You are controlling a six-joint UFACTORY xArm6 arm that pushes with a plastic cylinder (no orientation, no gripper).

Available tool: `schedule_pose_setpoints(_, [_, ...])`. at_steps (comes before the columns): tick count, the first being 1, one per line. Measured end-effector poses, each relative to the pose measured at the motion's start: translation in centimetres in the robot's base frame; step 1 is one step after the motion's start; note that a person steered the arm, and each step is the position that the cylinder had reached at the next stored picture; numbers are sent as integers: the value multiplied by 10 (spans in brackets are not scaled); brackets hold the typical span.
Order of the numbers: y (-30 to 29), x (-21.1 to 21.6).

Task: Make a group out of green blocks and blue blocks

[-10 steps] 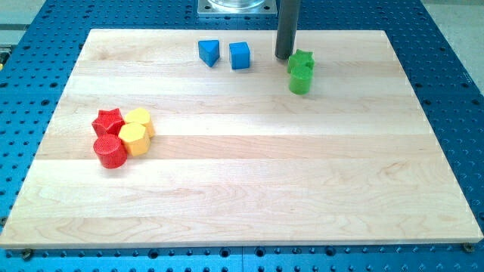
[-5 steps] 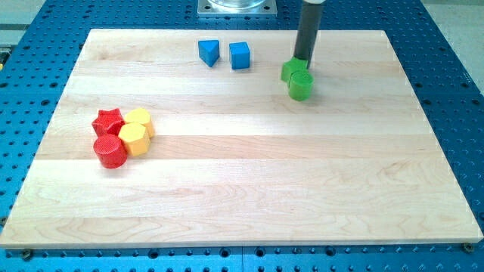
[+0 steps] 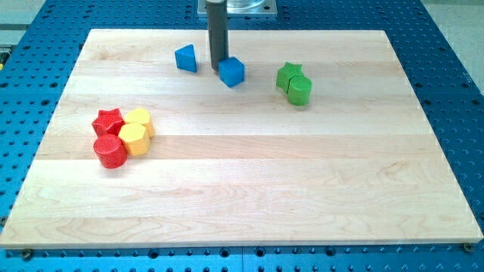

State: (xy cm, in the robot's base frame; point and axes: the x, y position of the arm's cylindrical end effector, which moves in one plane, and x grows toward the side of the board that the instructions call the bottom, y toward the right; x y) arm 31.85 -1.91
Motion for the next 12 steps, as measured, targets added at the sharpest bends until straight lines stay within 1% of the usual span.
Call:
schedule_pose_setpoints(1, [15, 22])
schedule_pose_setpoints(2, [-59, 53])
schedule_pose_setpoints(3, [18, 57])
schedule_pose_setpoints(4, [-37, 73])
schedule_pose_setpoints(5, [-152, 78])
schedule_pose_setpoints(6, [-218, 28])
schedule_pose_setpoints(7, [-188, -13])
schedule_pose_setpoints(8, [-121, -16])
schedule_pose_setpoints(9, [-104, -13])
schedule_pose_setpoints(10, [-110, -48])
schedule_pose_setpoints(11, [-81, -62])
schedule_pose_setpoints(12, [4, -23])
